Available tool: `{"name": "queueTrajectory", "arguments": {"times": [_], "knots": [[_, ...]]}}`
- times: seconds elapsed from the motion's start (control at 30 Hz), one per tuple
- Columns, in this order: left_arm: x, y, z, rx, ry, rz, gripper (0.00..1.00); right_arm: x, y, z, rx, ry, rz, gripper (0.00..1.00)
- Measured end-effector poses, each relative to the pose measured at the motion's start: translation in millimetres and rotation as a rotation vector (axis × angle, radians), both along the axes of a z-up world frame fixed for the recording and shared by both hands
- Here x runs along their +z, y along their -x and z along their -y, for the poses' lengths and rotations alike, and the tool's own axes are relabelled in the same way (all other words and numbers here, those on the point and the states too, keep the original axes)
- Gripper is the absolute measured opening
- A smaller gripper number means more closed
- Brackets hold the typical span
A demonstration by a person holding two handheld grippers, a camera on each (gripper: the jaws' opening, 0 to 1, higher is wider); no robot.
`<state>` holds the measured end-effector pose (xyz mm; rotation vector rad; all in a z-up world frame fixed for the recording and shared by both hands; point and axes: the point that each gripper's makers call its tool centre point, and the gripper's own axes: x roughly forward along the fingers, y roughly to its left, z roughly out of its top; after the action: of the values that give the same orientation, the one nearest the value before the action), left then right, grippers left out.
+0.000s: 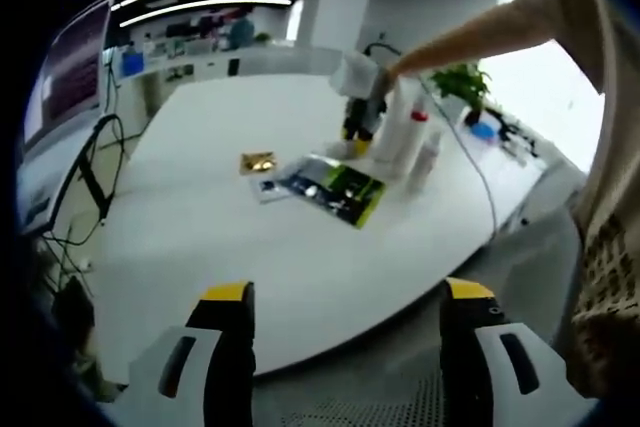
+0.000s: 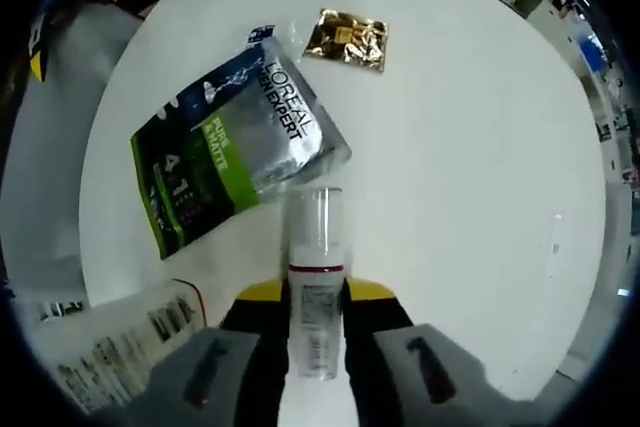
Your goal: Arrange the skincare products in the storage area until every visible bottle or jar stands upright without overlapping.
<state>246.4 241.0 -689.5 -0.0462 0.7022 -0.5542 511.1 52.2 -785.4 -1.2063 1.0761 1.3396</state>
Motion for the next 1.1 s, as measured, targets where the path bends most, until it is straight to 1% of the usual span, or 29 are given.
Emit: {"name": "queueTrajectory", "arguments": {"times": [0.07,0.13,0.23,0.37,0.5,0.7,0.87,1.0,1.07,1.1], "knots": [[0.2,-0.3,-0.5,0.002,0.0,0.004,0.73,0.8,0.0,4.1,0.017,0.011,0.007,0.2],[0.2,-0.3,-0.7,0.002,0.001,0.004,0.73,3.2,-0.5,5.8,0.015,0.011,0.009,0.2],[0.3,-0.2,-0.8,0.0,0.0,0.008,0.73,11.8,-8.6,3.3,-0.042,-0.031,0.035,0.2],[0.4,-0.2,-0.7,-0.003,0.001,0.01,0.73,20.5,-13.0,2.6,-0.068,-0.053,0.044,0.2],[0.9,-0.5,-0.8,-0.002,0.002,0.014,0.73,29.3,-20.0,0.5,-0.113,-0.095,0.076,0.2],[1.7,-0.7,-0.7,-0.004,0.002,0.02,0.73,38.9,-25.2,1.5,-0.133,-0.121,0.1,0.2],[2.0,-1.0,-1.1,-0.004,0.002,0.025,0.73,48.3,-26.7,-3.3,-0.173,-0.188,0.113,0.2],[2.4,-1.1,-0.9,-0.005,0.002,0.03,0.73,52.8,-29.4,-2.4,-0.178,-0.206,0.135,0.19],[2.5,-1.0,-0.7,-0.006,0.001,0.031,0.73,56.3,-29.9,-3.3,-0.196,-0.22,0.137,0.19],[2.5,-0.9,-0.4,-0.008,0.002,0.032,0.72,60.8,-30.4,-5.1,-0.219,-0.244,0.136,0.19]]}}
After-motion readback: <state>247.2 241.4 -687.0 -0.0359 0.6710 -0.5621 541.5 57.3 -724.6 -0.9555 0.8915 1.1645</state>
